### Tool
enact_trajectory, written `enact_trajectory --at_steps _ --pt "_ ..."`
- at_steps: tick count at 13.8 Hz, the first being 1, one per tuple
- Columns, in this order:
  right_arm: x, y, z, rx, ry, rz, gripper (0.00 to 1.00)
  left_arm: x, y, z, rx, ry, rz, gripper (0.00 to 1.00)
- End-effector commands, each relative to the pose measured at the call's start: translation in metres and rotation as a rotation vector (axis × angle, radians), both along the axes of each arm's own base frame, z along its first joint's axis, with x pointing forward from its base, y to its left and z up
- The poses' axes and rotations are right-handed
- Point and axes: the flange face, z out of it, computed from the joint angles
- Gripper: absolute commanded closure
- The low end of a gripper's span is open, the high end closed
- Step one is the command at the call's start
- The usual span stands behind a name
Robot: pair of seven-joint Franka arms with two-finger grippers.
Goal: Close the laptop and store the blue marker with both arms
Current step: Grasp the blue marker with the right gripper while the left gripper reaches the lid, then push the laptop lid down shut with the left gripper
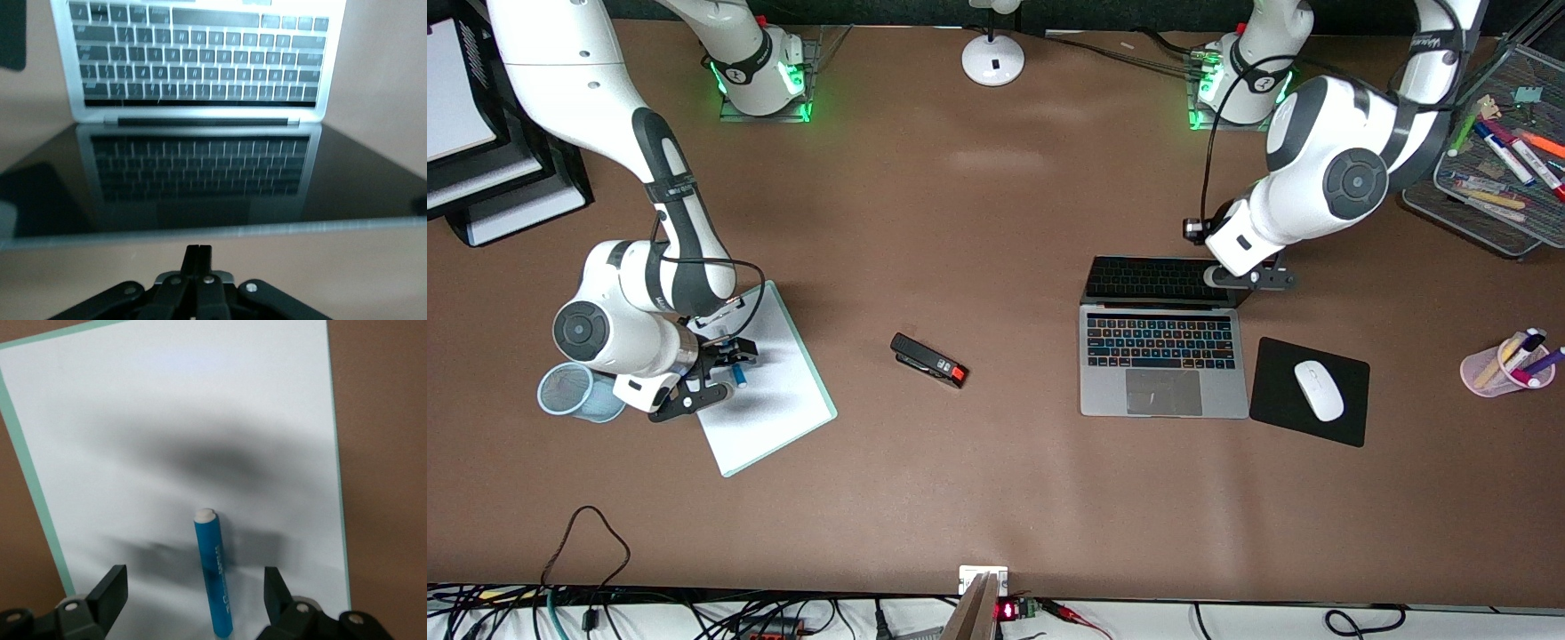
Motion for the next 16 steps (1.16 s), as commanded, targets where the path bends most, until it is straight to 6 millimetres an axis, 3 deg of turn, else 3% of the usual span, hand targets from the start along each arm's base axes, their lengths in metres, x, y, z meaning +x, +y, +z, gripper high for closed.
enact_trajectory --at_steps 1,4,7,9,16 --pt "0.005 0.0 -0.011 0.011 -0.016 0.006 0.18 0.022 -0.006 -0.02 -0.042 -0.091 0.001 1.0" --pt "0.006 -0.001 -0.013 0.009 -0.03 0.004 0.18 0.057 -0.001 -0.038 -0.045 -0.215 -0.042 1.0" --pt "0.009 -0.002 -0.013 0.009 -0.036 0.003 0.3 0.105 0.002 -0.033 -0.018 -0.294 -0.09 1.0" --pt "0.013 -0.001 -0.014 0.009 -0.041 0.004 0.31 0.123 0.002 -0.036 -0.031 -0.308 -0.084 1.0" --pt "0.016 0.001 -0.021 0.006 -0.04 0.005 0.38 0.156 0.005 -0.078 -0.037 -0.322 -0.086 1.0"
